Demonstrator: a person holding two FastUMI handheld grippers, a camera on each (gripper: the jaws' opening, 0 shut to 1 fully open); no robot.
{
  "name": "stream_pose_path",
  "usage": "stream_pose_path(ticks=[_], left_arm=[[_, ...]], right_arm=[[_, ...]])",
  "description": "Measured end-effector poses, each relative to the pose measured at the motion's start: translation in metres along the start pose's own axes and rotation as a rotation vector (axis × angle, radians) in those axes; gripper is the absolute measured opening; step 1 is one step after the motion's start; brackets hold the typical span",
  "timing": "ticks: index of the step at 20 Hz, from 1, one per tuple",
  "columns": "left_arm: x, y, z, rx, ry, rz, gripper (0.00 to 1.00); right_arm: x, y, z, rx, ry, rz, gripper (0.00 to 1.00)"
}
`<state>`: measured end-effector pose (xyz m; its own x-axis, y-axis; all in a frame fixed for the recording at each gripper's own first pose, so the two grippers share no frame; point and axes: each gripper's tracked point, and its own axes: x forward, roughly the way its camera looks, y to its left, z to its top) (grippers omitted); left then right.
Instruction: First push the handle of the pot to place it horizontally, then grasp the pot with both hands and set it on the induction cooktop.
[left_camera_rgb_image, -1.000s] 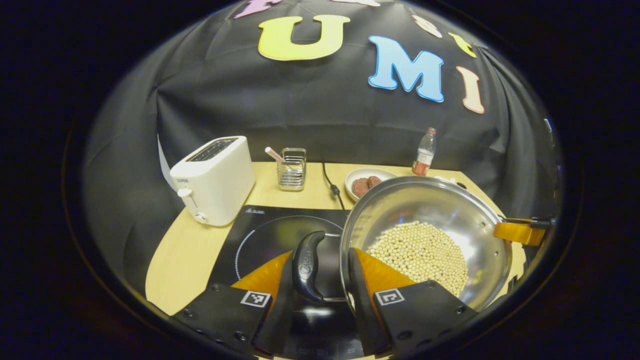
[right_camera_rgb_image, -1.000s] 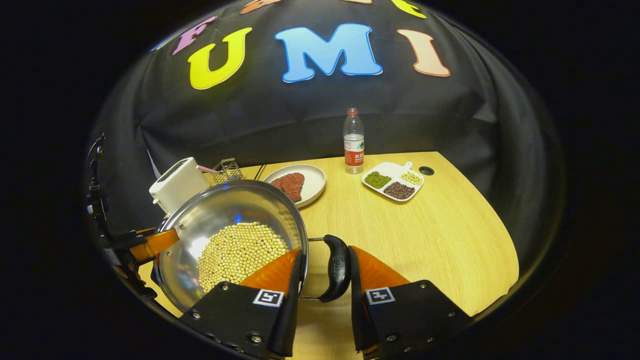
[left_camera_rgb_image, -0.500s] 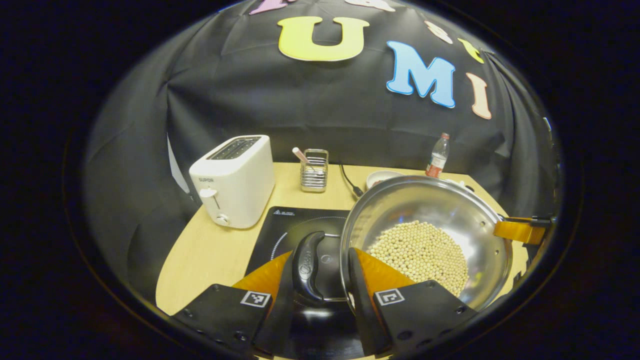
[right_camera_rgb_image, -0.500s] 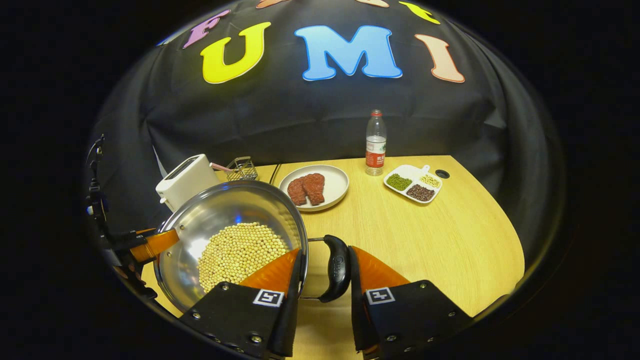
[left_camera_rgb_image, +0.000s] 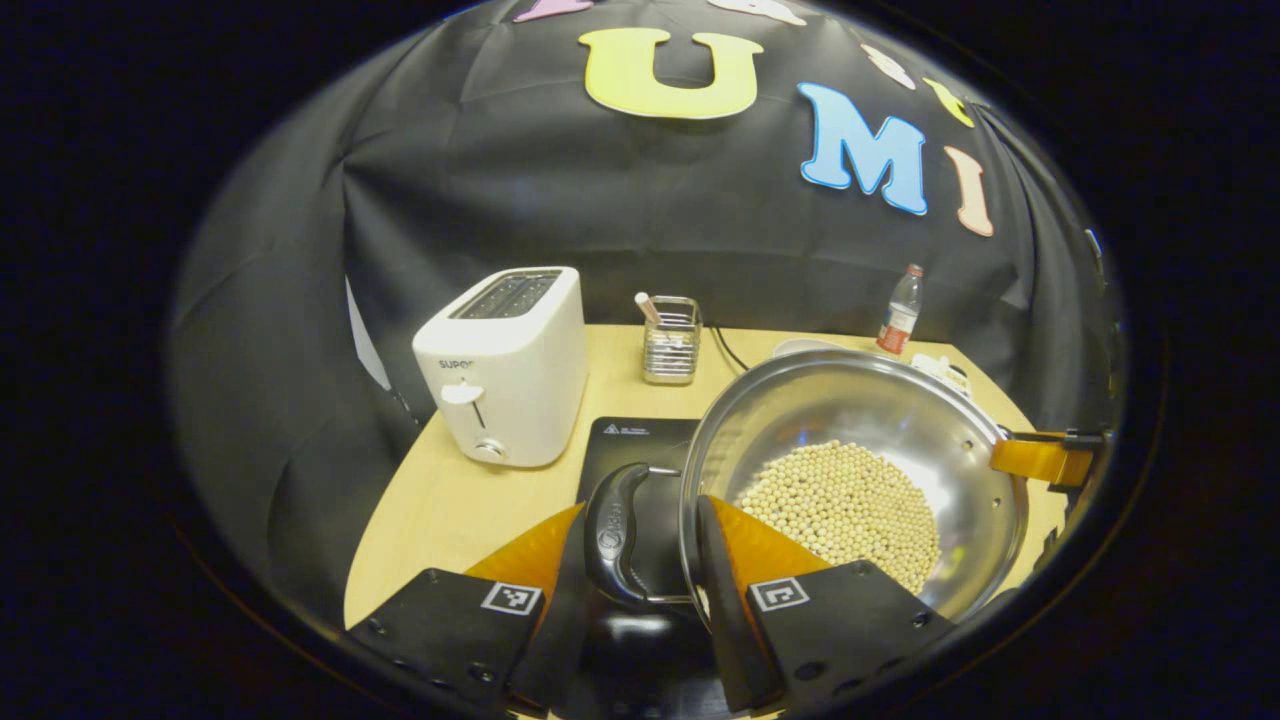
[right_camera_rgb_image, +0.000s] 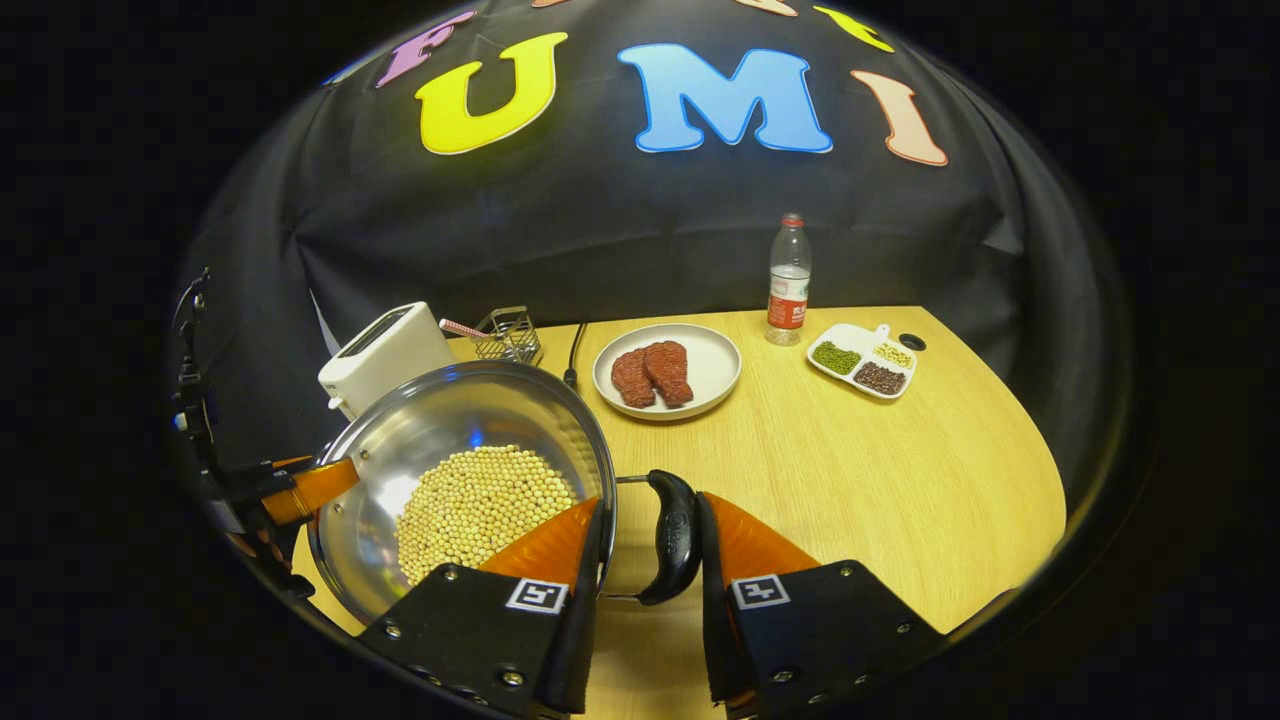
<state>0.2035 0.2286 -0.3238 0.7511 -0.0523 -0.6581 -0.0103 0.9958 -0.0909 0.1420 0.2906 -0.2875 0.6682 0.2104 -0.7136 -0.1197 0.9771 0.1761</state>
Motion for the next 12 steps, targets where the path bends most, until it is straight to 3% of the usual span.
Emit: stream_pose_path(ticks=[1,12], left_arm=[[0.002,0.006,0.001,0.001,0.002,0.004,0.62],[0.014,0.046,-0.005,0.000,0.035,0.040,0.62]], right_arm=[[0.003,0.005,-0.001,0.000,0.001,0.002,0.45],[0.030,0.040,-0.009,0.001,0.021,0.012,0.45]])
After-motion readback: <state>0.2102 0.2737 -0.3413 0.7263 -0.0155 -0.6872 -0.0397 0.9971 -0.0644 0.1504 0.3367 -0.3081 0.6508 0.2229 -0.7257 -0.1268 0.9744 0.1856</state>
